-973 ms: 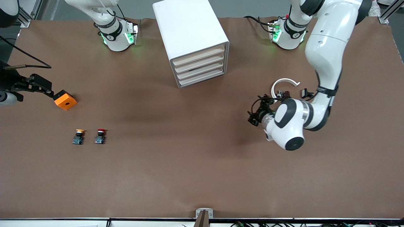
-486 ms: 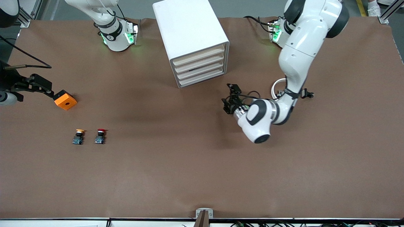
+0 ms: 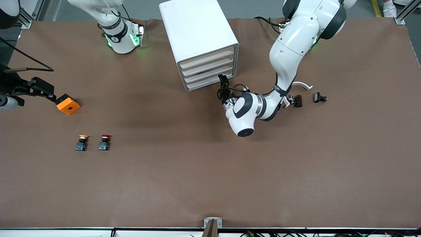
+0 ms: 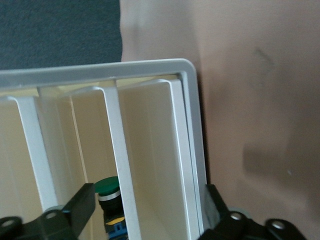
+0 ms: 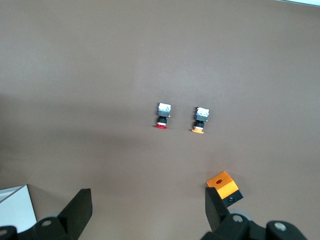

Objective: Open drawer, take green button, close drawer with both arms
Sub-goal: 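Grasp the drawer front with the left gripper, then pull the drawer open with the left gripper, then reach the right gripper into the open drawer to the green button, then grasp the green button with the right gripper and lift it out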

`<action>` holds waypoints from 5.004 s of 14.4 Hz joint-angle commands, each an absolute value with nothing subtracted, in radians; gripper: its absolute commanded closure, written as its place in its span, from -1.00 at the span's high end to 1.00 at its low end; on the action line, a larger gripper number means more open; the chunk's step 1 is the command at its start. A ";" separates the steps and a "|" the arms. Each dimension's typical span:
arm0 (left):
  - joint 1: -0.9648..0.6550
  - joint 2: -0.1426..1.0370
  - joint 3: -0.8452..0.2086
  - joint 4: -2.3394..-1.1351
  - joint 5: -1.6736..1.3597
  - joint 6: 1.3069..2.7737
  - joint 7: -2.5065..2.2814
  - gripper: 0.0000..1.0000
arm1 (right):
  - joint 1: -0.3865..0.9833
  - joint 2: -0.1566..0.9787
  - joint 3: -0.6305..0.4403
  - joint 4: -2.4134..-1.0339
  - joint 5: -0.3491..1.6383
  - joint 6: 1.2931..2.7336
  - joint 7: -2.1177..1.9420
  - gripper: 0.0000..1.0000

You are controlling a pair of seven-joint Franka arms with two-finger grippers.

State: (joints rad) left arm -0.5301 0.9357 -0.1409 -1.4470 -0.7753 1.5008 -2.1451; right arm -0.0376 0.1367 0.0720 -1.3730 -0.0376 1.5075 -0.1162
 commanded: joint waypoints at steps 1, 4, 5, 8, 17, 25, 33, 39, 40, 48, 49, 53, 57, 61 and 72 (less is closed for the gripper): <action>-0.546 0.950 -0.135 -1.430 -0.825 1.485 -2.215 0.68 | -0.037 0.140 0.071 -1.362 -0.032 1.506 -0.112 1.00; -0.575 0.950 -0.135 -1.433 -0.834 1.485 -2.243 0.48 | -0.037 0.140 0.071 -1.362 -0.032 1.506 -0.112 1.00; -0.583 0.950 -0.137 -1.434 -0.842 1.485 -2.243 0.44 | -0.035 0.140 0.071 -1.362 -0.032 1.505 -0.112 1.00; -0.611 0.950 -0.135 -1.434 -0.856 1.480 -2.243 -0.02 | -0.035 0.140 0.071 -1.361 -0.032 1.506 -0.112 1.00; -0.505 0.963 -0.094 -1.417 -0.910 1.515 -2.201 -1.00 | -0.034 0.140 0.071 -1.361 -0.031 1.525 -0.110 1.00; -0.397 0.962 -0.084 -1.345 -0.926 1.536 -2.166 0.30 | 0.107 0.172 0.071 -1.361 -0.031 1.592 -0.054 1.00; -0.332 0.940 -0.061 -1.235 -0.902 1.520 -2.122 1.00 | 0.331 0.290 0.071 -1.377 -0.026 1.703 0.502 1.00; -0.313 0.777 0.064 -1.203 -0.734 1.517 -1.944 1.00 | 0.563 0.374 0.072 -1.376 -0.021 1.715 1.217 1.00; -0.304 0.746 0.095 -1.203 -0.698 1.517 -1.890 1.00 | 0.593 0.397 0.072 -1.376 0.003 1.723 1.300 1.00; -0.304 0.543 0.124 -1.209 -0.229 1.491 -1.303 1.00 | 0.681 0.537 0.067 -1.379 0.135 1.818 1.669 1.00; -0.301 0.520 0.130 -1.209 -0.212 1.491 -1.195 1.00 | 0.690 0.554 0.067 -1.379 0.135 1.818 1.701 1.00; -0.230 0.471 0.133 -1.210 -0.195 1.491 -0.808 1.00 | 0.742 0.594 0.066 -1.382 0.133 1.818 1.814 1.00; -0.210 0.401 0.123 -1.226 -0.094 1.491 -0.617 1.00 | 0.772 0.626 0.066 -1.399 0.132 1.821 1.830 1.00; -0.204 0.351 0.123 -1.256 -0.066 1.494 -0.430 1.00 | 0.785 0.647 0.066 -1.417 0.080 1.841 1.830 1.00; -0.213 0.163 0.097 -1.618 -0.066 1.689 -0.337 1.00 | 0.804 0.693 0.066 -1.419 0.064 1.878 1.824 1.00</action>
State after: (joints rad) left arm -0.2103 0.1981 0.1033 -1.5705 -0.0885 1.6660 -0.3523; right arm 0.7845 0.6942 0.0754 -1.4142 0.0821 1.8699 1.8169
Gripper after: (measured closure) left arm 0.000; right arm 0.000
